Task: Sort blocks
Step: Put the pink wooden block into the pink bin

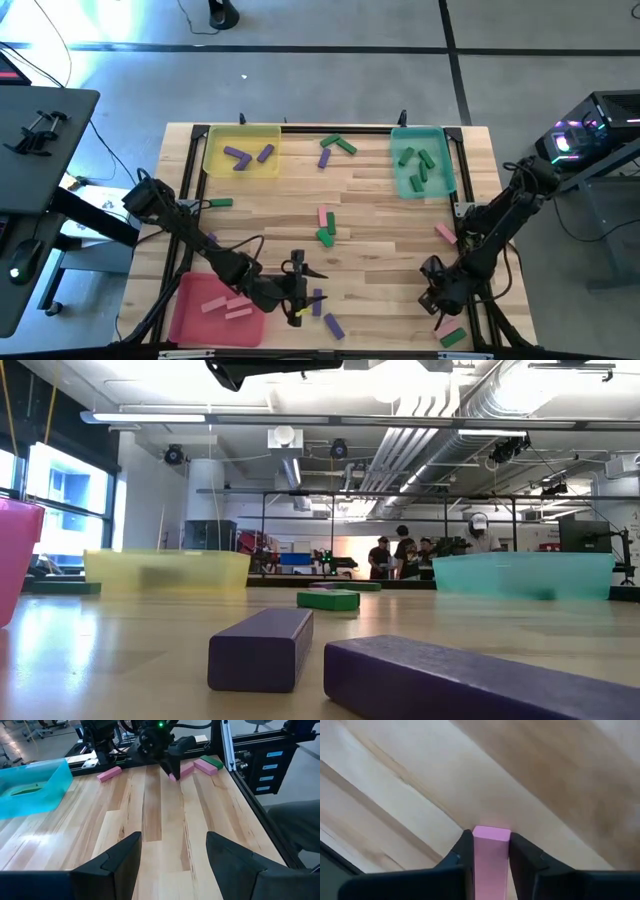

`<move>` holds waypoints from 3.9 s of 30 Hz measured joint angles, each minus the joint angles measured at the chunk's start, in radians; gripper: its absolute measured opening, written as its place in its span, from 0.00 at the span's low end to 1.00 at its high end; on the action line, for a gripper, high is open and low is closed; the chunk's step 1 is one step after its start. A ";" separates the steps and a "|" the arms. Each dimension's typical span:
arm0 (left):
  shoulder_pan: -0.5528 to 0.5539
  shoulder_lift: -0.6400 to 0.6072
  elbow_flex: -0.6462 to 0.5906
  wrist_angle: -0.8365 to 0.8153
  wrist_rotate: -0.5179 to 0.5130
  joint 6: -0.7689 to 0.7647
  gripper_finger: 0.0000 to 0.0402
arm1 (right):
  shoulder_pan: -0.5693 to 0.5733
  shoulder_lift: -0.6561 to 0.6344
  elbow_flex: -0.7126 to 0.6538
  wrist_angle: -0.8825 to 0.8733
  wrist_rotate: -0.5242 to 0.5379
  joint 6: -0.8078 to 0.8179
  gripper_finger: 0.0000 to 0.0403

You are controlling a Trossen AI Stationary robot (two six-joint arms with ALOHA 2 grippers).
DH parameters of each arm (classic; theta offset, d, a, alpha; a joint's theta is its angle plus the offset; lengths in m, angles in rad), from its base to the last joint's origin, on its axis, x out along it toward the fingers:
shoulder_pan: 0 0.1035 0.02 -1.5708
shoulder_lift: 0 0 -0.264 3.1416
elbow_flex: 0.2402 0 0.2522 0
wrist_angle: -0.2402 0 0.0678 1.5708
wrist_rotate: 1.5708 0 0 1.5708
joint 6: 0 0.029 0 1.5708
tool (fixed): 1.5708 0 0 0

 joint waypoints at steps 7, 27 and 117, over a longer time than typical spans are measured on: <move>0.008 0.000 0.000 0.002 -0.001 0.001 0.53 | -0.003 0.007 0.093 -0.040 0.366 -0.116 0.13; 0.067 0.166 0.012 0.590 0.132 0.266 0.53 | -0.093 0.004 0.295 0.807 1.019 -1.566 0.13; -0.412 -0.049 0.017 -1.154 0.482 -1.426 0.45 | -0.273 0.077 0.296 0.800 0.866 -1.723 0.43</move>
